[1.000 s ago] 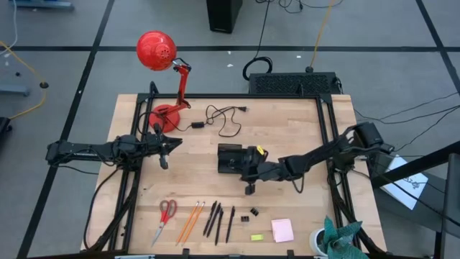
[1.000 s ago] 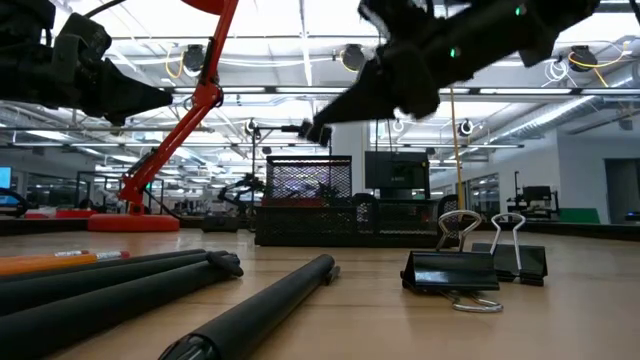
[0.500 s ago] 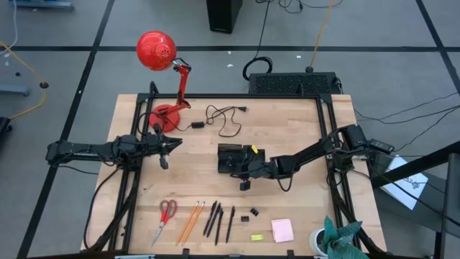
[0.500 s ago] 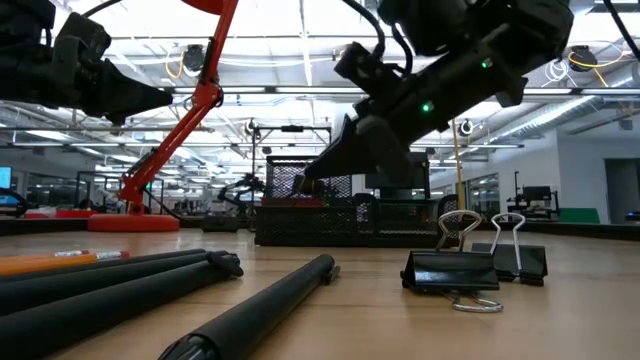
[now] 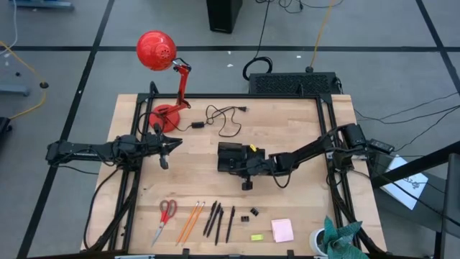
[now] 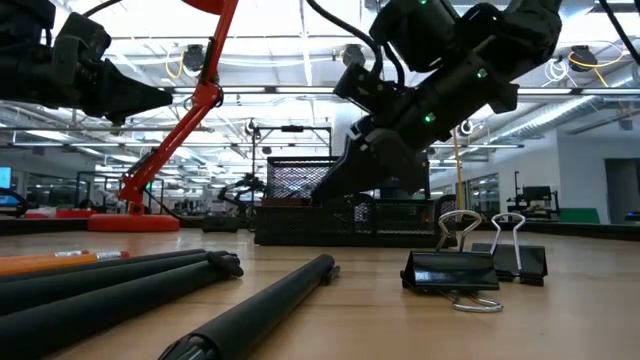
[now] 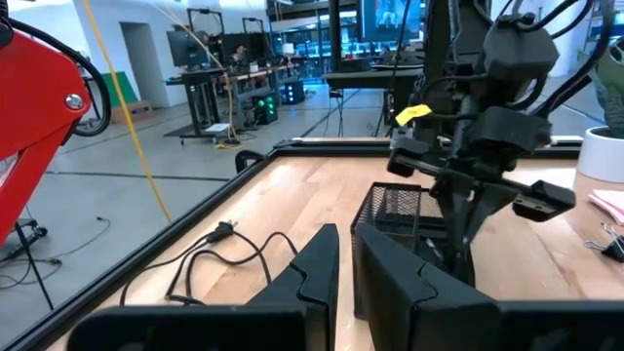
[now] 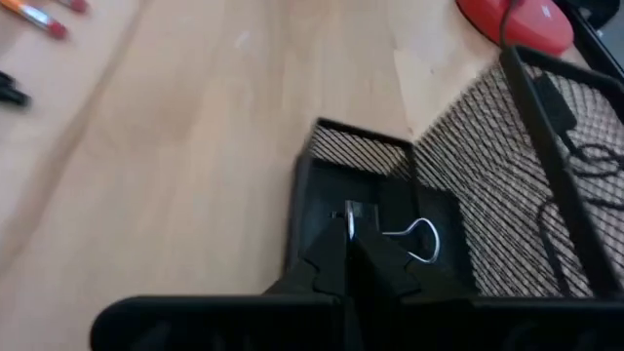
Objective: Pick and place office supplies into organizer
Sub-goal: Put the right black binder clip into the black desk organizer
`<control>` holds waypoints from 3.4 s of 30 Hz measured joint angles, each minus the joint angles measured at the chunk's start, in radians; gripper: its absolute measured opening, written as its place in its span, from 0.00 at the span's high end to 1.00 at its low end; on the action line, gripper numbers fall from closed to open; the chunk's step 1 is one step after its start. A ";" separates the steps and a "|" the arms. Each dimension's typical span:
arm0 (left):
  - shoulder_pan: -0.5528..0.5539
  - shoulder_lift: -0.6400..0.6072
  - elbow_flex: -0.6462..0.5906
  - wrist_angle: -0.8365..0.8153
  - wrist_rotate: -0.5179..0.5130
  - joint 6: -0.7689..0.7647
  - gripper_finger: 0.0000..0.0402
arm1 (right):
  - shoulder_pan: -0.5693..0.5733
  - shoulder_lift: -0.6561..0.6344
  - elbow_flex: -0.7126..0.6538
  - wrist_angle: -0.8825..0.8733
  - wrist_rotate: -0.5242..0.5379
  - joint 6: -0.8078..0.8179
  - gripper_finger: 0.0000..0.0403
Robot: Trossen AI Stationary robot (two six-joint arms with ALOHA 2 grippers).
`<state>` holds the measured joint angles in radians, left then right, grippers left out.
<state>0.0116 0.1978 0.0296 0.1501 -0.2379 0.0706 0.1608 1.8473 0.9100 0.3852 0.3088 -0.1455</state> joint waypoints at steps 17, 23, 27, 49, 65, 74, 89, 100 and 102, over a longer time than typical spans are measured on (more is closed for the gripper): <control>0.000 0.000 0.000 0.000 0.000 0.000 0.88 | 0.002 -0.001 0.000 -0.009 0.004 0.023 0.85; 0.000 0.000 0.000 -0.001 0.000 0.000 0.88 | 0.045 -0.087 -0.001 -0.024 0.005 -0.009 0.83; 0.000 0.000 0.000 -0.001 0.000 0.000 0.88 | 0.126 -0.204 0.000 -0.119 0.004 -0.010 0.83; 0.000 0.000 0.000 -0.004 0.000 -0.027 0.88 | 0.356 -0.157 0.000 -0.495 -0.121 0.696 0.83; 0.000 0.000 0.000 -0.019 0.000 -0.021 0.88 | 0.322 -0.154 0.000 -0.472 -0.288 0.659 0.83; 0.000 0.000 0.000 -0.019 0.000 -0.023 0.88 | 0.275 -0.171 0.000 -0.486 -0.462 0.575 0.83; 0.000 0.000 0.000 -0.020 0.000 -0.024 0.88 | 0.244 -0.259 0.000 -0.466 -0.493 0.787 0.82; 0.000 0.000 0.000 -0.023 0.000 -0.024 0.88 | 0.265 -0.251 0.000 -0.470 -0.435 0.930 0.68; 0.000 0.000 0.000 -0.023 0.000 -0.024 0.88 | 0.264 -0.249 0.000 -0.467 -0.431 0.938 0.67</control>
<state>0.0116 0.1980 0.0296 0.1271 -0.2379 0.0471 0.4248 1.5987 0.9096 -0.0813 -0.1223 0.7924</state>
